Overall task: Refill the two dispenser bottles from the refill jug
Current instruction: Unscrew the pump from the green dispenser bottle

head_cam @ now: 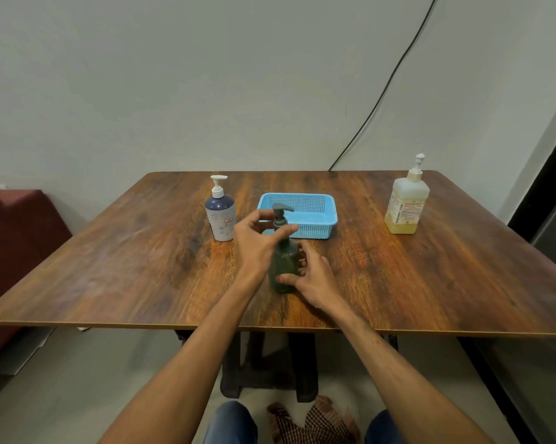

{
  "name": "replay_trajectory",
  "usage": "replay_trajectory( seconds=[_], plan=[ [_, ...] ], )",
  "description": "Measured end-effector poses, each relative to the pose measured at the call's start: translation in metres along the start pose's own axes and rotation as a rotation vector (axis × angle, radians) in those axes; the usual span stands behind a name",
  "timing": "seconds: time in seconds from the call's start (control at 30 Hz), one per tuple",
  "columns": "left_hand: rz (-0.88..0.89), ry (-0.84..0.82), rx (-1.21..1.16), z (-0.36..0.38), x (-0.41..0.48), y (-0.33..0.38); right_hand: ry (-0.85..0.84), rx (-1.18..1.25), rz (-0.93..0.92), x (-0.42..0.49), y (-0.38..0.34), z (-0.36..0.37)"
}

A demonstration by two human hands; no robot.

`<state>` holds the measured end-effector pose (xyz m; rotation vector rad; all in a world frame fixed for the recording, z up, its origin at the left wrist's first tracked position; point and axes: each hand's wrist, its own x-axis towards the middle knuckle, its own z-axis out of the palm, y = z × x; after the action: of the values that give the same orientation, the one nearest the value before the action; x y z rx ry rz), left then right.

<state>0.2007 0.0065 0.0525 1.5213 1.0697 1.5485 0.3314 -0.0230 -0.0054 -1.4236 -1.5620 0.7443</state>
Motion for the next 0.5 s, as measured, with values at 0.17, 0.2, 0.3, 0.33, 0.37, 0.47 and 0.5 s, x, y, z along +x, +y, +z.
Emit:
replay_trajectory(
  seconds=[0.17, 0.2, 0.3, 0.33, 0.37, 0.47, 0.5],
  plan=[
    [0.062, 0.082, -0.059, -0.005, 0.019, 0.03, -0.001, 0.005, -0.011, 0.0, -0.002, 0.0],
    [0.073, 0.1, -0.085, -0.01, 0.022, 0.036, 0.0, -0.003, -0.011, 0.0, -0.002, 0.0],
    [0.13, 0.178, -0.187, -0.028, 0.028, 0.061, 0.004, -0.013, -0.02, -0.001, -0.001, -0.001],
    [0.14, 0.208, -0.223, -0.033, 0.03, 0.071, 0.004, -0.012, -0.026, -0.001, -0.001, -0.001],
    [0.151, 0.232, -0.249, -0.039, 0.031, 0.081, 0.002, -0.009, -0.031, -0.001, -0.001, -0.001],
    [0.222, 0.249, -0.218, -0.058, 0.034, 0.09, 0.001, -0.009, -0.034, 0.001, -0.001, -0.001],
    [0.232, 0.245, -0.188, -0.062, 0.034, 0.085, 0.003, -0.008, -0.03, 0.001, -0.001, 0.0]
  ],
)
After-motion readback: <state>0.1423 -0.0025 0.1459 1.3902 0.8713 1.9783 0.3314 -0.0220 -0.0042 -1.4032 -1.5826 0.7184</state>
